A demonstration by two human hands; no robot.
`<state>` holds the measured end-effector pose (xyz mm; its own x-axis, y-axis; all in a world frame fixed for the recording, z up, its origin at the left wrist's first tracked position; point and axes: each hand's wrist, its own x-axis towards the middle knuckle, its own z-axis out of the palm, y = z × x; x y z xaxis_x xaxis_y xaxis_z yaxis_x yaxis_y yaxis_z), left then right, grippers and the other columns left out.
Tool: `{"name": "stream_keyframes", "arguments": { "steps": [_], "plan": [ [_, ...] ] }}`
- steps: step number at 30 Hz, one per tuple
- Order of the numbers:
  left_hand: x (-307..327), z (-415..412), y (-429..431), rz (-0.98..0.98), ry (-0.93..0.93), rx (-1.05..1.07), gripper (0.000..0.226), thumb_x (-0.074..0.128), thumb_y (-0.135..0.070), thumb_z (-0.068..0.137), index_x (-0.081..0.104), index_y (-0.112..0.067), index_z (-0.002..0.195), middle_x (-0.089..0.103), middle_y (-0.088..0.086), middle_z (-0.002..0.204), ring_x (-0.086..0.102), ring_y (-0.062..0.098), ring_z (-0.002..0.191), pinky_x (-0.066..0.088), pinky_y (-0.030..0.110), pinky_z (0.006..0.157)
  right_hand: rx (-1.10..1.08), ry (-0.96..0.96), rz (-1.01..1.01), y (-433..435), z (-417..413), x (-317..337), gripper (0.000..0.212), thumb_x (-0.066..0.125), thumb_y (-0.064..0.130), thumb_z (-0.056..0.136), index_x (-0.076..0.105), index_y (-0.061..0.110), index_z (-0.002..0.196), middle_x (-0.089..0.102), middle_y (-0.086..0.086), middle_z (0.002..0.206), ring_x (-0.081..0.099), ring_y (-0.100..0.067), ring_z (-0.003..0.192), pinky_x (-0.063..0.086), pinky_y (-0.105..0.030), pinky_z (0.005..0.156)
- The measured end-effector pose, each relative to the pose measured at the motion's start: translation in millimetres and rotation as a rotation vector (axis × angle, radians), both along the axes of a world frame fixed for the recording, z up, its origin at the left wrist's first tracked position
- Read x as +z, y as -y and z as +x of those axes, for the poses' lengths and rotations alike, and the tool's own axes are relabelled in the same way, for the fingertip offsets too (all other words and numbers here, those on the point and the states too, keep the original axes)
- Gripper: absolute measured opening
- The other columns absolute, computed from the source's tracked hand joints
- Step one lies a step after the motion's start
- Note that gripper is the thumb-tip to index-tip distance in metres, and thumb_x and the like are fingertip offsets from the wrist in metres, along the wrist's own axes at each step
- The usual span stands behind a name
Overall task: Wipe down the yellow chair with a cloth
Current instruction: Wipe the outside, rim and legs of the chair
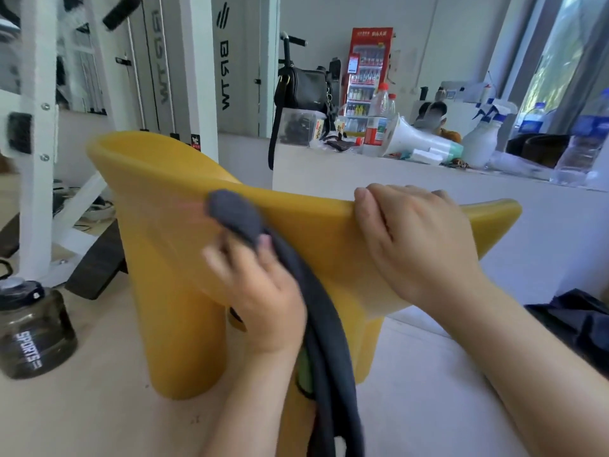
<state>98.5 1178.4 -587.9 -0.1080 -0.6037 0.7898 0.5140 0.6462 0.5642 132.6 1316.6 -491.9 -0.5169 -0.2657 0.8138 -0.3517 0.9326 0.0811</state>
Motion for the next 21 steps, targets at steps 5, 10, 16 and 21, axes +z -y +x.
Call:
{"name": "stream_keyframes", "arguments": {
  "steps": [5,10,16,21],
  "plan": [
    [-10,27,-47,-0.166,0.199,-0.228,0.022,0.060,-0.011,0.087,0.058,-0.023,0.106,0.050,-0.017,0.092,0.040,-0.006,0.083,0.033,0.003,0.081,0.153,-0.042,-0.174,13,12,-14,0.038,0.032,0.023,0.089,0.066,0.018,0.105,0.059,-0.005,0.111,0.052,-0.028,0.103,0.034,-0.039,0.086],
    [-21,32,-43,-0.532,0.222,-0.297,0.024,0.052,-0.021,0.095,0.065,-0.023,0.115,0.048,-0.006,0.086,0.043,0.008,0.074,0.038,0.023,0.064,0.352,0.159,-0.356,-28,59,-88,0.033,0.058,0.026,0.082,0.048,0.031,0.112,0.044,0.007,0.117,0.049,-0.007,0.109,0.043,-0.026,0.087],
    [2,64,-49,-0.080,0.110,-0.476,0.037,0.058,-0.013,0.090,0.059,-0.016,0.126,0.045,-0.003,0.089,0.049,0.003,0.072,0.040,0.007,0.071,0.309,0.960,-0.556,-27,47,-137,0.039,0.072,0.052,0.062,0.056,0.030,0.089,0.065,0.011,0.087,0.062,-0.008,0.083,0.053,-0.034,0.074],
    [22,73,-8,0.139,0.206,-0.609,0.020,0.063,-0.024,0.090,0.070,-0.020,0.107,0.067,-0.012,0.092,0.062,-0.003,0.082,0.045,0.012,0.072,0.331,0.808,-0.838,-55,44,-90,0.013,0.069,0.008,0.086,0.062,0.016,0.079,0.057,0.003,0.063,0.049,-0.005,0.050,0.045,-0.023,0.047]
  ]
}}
